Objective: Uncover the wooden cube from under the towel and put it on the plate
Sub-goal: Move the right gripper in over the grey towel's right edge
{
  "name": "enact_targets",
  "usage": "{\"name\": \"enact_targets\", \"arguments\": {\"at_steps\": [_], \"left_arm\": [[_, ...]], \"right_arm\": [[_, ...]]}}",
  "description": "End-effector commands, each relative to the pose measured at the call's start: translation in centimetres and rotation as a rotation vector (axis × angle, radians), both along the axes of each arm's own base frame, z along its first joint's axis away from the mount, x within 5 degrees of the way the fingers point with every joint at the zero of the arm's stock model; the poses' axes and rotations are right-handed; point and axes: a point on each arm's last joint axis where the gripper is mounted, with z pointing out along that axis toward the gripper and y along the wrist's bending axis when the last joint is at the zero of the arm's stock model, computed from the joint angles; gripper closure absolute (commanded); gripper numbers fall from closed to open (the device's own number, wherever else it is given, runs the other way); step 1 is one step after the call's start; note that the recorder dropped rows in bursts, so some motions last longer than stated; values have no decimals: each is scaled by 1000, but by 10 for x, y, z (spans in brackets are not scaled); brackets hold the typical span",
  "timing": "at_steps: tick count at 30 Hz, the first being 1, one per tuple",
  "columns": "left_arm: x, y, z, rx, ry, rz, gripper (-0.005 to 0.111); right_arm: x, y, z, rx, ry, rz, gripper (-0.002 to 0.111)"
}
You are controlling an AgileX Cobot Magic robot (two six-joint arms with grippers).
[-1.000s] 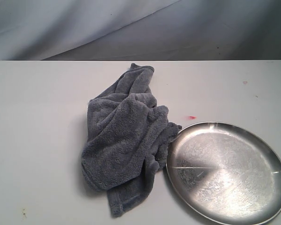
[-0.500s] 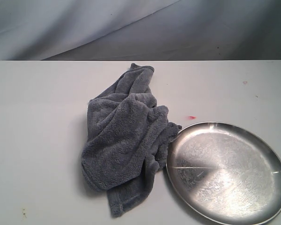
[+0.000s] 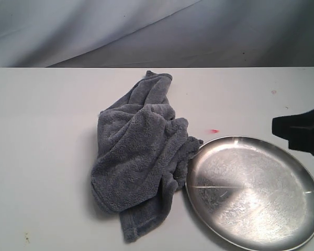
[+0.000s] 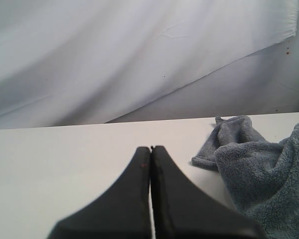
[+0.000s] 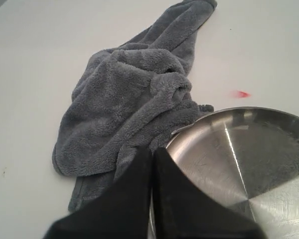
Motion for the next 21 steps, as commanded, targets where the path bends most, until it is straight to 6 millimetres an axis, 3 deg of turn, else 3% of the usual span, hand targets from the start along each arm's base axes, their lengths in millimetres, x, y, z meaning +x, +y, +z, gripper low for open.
{"name": "enact_targets", "arguments": {"at_steps": [1, 12, 21], "left_arm": [[0, 0, -1, -4, -1, -5, 107], [0, 0, -1, -4, -1, -5, 107], [0, 0, -1, -4, -1, -5, 107]], "right_arm": [[17, 11, 5, -35, 38, 53, 108], [44, 71, -15, -118, 159, 232, 108], [73, 105, -40, -293, 218, 212, 108]]}}
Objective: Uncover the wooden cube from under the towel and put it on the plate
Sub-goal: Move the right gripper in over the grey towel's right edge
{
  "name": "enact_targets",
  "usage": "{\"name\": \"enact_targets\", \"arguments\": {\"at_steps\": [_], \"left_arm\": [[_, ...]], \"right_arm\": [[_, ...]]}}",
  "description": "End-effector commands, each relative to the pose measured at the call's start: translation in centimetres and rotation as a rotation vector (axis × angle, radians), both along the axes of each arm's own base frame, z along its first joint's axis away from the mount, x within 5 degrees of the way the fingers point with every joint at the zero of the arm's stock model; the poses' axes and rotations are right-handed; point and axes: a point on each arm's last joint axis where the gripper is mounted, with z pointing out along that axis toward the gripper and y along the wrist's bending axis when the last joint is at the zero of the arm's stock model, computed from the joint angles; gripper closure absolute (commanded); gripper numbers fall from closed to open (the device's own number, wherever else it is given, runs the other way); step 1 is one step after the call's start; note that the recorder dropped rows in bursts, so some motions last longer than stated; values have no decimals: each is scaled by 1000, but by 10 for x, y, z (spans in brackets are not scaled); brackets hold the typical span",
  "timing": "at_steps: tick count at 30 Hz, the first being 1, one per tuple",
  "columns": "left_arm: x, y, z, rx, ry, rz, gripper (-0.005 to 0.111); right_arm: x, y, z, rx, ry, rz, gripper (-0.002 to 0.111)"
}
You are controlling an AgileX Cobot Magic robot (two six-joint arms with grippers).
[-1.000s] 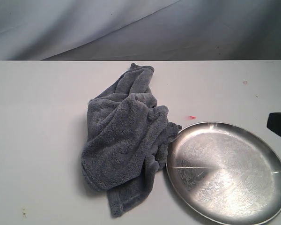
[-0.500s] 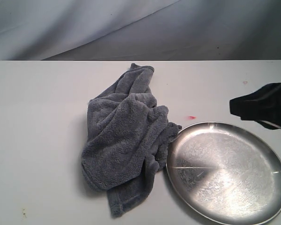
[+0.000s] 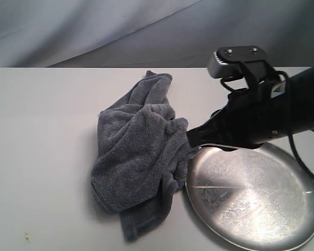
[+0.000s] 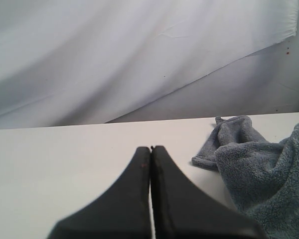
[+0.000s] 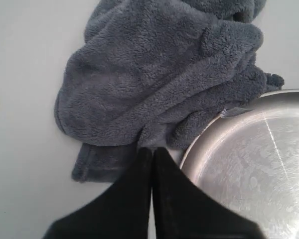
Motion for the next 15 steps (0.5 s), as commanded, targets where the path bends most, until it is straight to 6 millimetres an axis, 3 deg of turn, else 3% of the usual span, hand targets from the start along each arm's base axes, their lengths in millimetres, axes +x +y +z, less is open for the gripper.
{"name": "enact_targets", "arguments": {"at_steps": [1, 8, 15], "left_arm": [[0, 0, -1, -4, -1, -5, 107], [0, 0, -1, -4, -1, -5, 107], [0, 0, -1, -4, -1, -5, 107]], "right_arm": [[13, 16, -7, -79, -7, -8, 108], [36, 31, -18, -118, 9, -44, 108], [44, 38, -38, -148, 42, -46, 108]]}}
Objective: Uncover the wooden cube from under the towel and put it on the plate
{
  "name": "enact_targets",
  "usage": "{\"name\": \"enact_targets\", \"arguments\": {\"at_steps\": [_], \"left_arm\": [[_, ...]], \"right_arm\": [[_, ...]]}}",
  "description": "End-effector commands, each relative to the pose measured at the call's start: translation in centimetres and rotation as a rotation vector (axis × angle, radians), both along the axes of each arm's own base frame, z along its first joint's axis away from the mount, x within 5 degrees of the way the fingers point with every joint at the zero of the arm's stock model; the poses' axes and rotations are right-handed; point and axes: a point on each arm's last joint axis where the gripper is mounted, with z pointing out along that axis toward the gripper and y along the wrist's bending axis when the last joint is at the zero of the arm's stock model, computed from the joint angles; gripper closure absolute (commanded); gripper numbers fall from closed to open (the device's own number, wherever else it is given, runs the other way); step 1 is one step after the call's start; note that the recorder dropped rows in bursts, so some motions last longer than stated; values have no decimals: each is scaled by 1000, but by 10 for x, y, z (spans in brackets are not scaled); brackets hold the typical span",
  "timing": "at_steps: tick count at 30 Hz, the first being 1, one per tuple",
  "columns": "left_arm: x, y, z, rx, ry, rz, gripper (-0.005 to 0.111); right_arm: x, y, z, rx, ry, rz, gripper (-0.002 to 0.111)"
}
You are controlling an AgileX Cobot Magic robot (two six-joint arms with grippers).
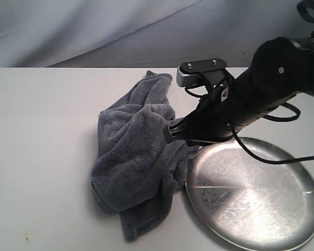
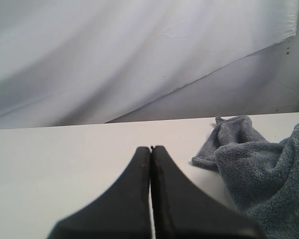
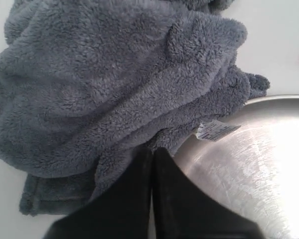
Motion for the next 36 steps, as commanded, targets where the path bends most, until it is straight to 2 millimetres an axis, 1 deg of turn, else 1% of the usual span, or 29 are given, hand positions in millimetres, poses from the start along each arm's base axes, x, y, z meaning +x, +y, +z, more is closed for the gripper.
{"name": "enact_targets", "arguments": {"at_steps": [1, 3, 6, 9, 11, 12, 13, 16, 18, 22, 23, 24, 25, 26, 27, 28, 29, 30, 31, 33, 36], "left_arm": [[0, 0, -1, -4, -1, -5, 107], [0, 0, -1, -4, -1, -5, 107], [0, 0, -1, -4, -1, -5, 107], [0, 0, -1, -4, -1, -5, 107], [0, 0, -1, -4, -1, -5, 107], [0, 0, -1, -4, -1, -5, 107], [0, 0, -1, -4, -1, -5, 107], [0, 0, -1, -4, -1, -5, 107], [0, 0, -1, -4, -1, -5, 107], [0, 0, -1, -4, -1, -5, 107], [0, 0, -1, -4, -1, -5, 107], [0, 0, -1, -4, -1, -5, 107], [0, 0, -1, -4, -1, -5, 107], [0, 0, -1, -4, -1, -5, 107], [0, 0, -1, -4, -1, -5, 107], [0, 0, -1, -4, -1, -5, 107], [0, 0, -1, -4, -1, -5, 107], [0, 0, -1, -4, -1, -5, 107], [0, 0, -1, -4, -1, -5, 107], [0, 0, -1, -4, -1, -5, 107], [0, 0, -1, -4, -1, -5, 107]], "right_arm": [[3, 2, -1, 2, -19, 1, 108], [7, 2, 1, 4, -48, -22, 108], [20, -1, 6, -18, -210, -38, 108], [33, 2, 13, -10, -300, -86, 108], [47, 12, 19, -13, -330, -87, 108], [58, 20, 18, -13, -336, -88, 108], [63, 25, 19, -10, -340, -90, 108], [88, 48, 19, 30, -326, -122, 108], [99, 60, 14, 52, -288, -139, 108], [103, 80, 14, 110, -234, -101, 108], [102, 88, 15, 122, -228, -77, 108], [98, 101, 19, 141, -223, -36, 108], [94, 109, 21, 153, -221, -10, 108], [85, 123, 22, 157, -210, 48, 108], [78, 131, 25, 158, -206, 84, 108], [65, 143, 27, 158, -193, 137, 108], [59, 148, 27, 161, -184, 161, 108], [47, 154, 27, 161, -152, 201, 108], [41, 156, 26, 150, -126, 228, 108], [21, 156, 19, 73, -1, 337, 108], [6, 146, 13, -29, 159, 436, 108]]}}
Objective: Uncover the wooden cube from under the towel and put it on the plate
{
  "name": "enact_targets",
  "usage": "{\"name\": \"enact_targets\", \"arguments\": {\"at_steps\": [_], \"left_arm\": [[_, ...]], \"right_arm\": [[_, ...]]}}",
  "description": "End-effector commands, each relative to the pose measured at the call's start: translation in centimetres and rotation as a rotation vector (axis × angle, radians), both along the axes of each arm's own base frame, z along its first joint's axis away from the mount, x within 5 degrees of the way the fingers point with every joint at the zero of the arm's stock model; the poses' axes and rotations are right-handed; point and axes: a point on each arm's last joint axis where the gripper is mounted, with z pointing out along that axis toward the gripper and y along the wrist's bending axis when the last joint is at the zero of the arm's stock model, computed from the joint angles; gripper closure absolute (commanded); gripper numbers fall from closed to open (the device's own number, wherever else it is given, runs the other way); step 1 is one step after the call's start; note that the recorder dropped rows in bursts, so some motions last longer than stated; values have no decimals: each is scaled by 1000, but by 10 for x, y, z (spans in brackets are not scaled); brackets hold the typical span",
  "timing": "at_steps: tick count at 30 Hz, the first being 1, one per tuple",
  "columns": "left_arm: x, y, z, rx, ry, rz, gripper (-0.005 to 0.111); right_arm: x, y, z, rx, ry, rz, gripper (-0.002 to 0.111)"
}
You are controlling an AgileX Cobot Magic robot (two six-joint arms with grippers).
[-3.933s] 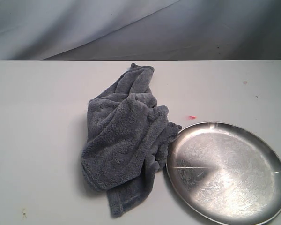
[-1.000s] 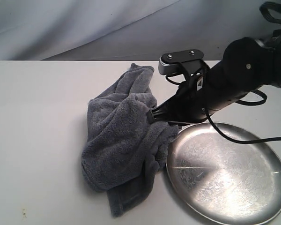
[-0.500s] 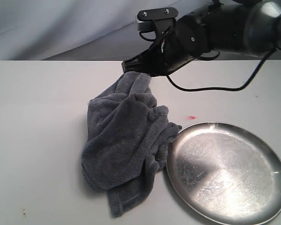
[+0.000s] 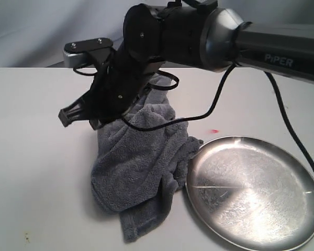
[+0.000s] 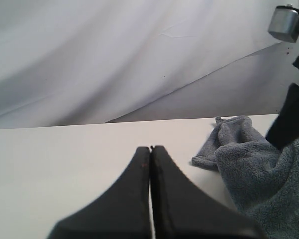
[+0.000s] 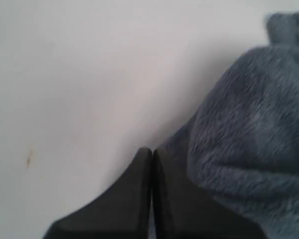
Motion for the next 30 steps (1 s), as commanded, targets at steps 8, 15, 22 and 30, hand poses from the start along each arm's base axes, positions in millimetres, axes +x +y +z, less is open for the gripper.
{"name": "enact_targets", "arguments": {"at_steps": [8, 15, 22, 30], "left_arm": [[0, 0, -1, -4, -1, -5, 107], [0, 0, -1, -4, -1, -5, 107], [0, 0, -1, -4, -1, -5, 107], [0, 0, -1, -4, -1, -5, 107]], "right_arm": [[-43, -50, -19, -340, 242, 163, 108], [-59, -110, -26, -565, 116, 51, 108], [-47, -154, -27, -806, -160, -181, 108], [-6, -173, -19, -727, -358, -406, 108]]}}
